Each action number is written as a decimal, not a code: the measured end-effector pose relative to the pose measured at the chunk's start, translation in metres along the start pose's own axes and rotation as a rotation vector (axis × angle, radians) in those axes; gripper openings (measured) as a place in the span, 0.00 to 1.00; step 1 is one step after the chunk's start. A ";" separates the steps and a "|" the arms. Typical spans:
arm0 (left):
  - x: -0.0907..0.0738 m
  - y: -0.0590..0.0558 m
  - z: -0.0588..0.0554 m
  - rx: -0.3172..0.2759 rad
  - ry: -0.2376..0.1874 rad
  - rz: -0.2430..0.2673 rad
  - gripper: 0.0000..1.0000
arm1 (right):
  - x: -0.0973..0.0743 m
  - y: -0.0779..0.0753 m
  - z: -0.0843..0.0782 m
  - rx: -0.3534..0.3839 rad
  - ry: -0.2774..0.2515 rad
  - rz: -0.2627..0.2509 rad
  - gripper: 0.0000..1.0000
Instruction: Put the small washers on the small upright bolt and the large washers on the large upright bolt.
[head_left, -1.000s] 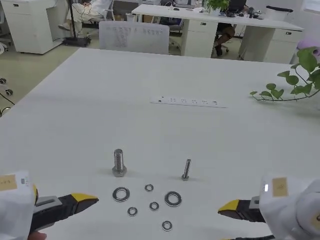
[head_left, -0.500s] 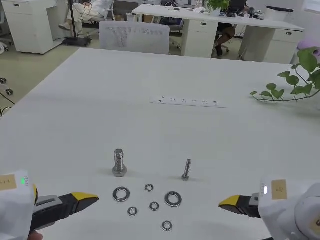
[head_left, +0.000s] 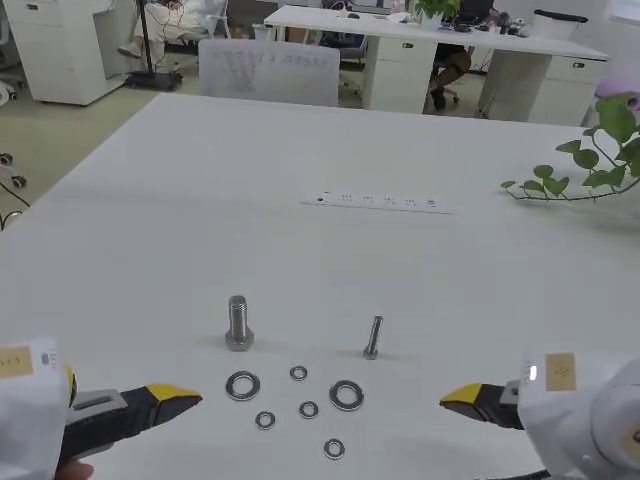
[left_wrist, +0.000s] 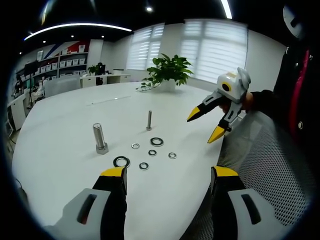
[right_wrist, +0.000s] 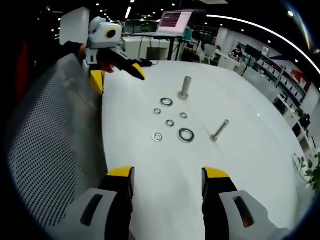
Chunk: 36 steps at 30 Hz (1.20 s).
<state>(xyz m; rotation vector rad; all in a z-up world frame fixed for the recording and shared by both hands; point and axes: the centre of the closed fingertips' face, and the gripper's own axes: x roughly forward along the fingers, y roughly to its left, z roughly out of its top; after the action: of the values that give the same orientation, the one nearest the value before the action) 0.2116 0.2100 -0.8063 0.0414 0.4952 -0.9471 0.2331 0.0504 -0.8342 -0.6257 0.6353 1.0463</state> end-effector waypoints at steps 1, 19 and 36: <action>0.000 0.000 0.000 0.000 0.002 0.000 0.67 | 0.000 0.000 0.000 -0.004 0.002 -0.001 0.56; 0.000 0.001 -0.004 0.017 0.027 0.007 0.68 | -0.001 -0.020 0.022 -0.078 0.034 0.011 0.53; -0.002 0.003 -0.004 0.021 0.035 0.031 0.68 | 0.016 -0.030 0.040 -0.199 0.108 0.077 0.48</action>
<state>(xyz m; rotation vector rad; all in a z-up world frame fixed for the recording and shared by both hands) 0.2115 0.2147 -0.8100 0.0846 0.5159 -0.9225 0.2734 0.0781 -0.8142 -0.8411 0.6578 1.1626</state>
